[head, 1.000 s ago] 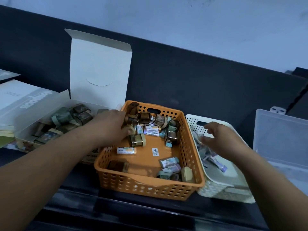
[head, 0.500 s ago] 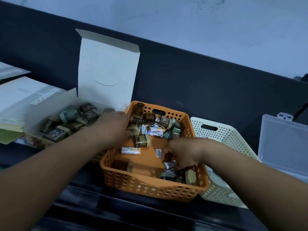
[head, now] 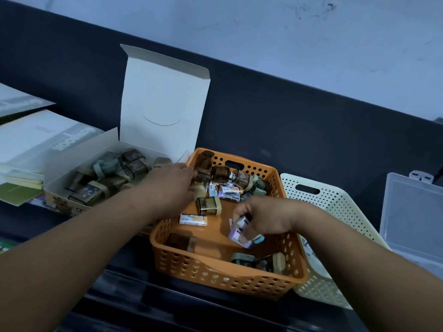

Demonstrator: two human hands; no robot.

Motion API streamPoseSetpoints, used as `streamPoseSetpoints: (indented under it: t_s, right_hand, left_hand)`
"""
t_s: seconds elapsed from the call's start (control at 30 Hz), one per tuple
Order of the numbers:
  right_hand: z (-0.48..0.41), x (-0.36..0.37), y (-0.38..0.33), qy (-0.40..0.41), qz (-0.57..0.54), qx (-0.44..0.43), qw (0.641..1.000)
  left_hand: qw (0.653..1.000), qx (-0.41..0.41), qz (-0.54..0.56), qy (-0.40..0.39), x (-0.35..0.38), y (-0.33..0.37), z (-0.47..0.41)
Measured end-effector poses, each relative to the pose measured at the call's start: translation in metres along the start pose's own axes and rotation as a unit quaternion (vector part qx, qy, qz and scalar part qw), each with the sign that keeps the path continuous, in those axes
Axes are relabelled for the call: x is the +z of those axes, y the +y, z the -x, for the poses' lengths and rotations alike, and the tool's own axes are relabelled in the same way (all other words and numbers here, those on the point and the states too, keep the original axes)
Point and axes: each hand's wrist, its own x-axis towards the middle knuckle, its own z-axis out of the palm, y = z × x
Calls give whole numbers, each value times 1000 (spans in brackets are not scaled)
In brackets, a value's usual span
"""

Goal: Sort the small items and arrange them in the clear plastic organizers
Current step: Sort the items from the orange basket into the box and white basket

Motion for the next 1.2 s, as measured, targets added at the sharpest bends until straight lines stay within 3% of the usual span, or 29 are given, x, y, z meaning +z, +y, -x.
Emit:
streamPoseSetpoints:
  t_s: [0.13, 0.27, 0.33, 0.47, 0.67, 0.8, 0.9, 1.03, 1.2]
  right_hand:
    - [16, -13, 9, 119, -172, -43, 977]
    - [45, -27, 25, 275, -322, -55, 904]
    - [60, -32, 41, 329, -337, -37, 881]
    - [73, -28, 77, 379, -305, 78, 870]
    - [60, -13, 96, 388, -188, 173, 885]
    - [46, -19, 63, 426, -77, 111, 895]
    - [28, -18, 32, 362, 5, 51, 931]
    - [-7, -14, 17, 243, 148, 56, 957]
    - [-31, -10, 15, 177, 284, 102, 937]
  left_hand:
    - [1000, 1, 8, 0, 0, -1, 0]
    - [1000, 3, 10, -3, 0, -1, -1]
    - [1000, 4, 6, -5, 0, -2, -1]
    - [1000, 3, -3, -8, 0, 0, -2]
    - [999, 4, -36, -19, -1, 2, -2]
    - [996, 31, -85, -8, -6, 12, -4]
    - [997, 80, -16, -8, -10, 27, -12]
    - [986, 100, 66, -118, -4, 51, -25]
    - [971, 115, -64, -198, 17, 55, -39]
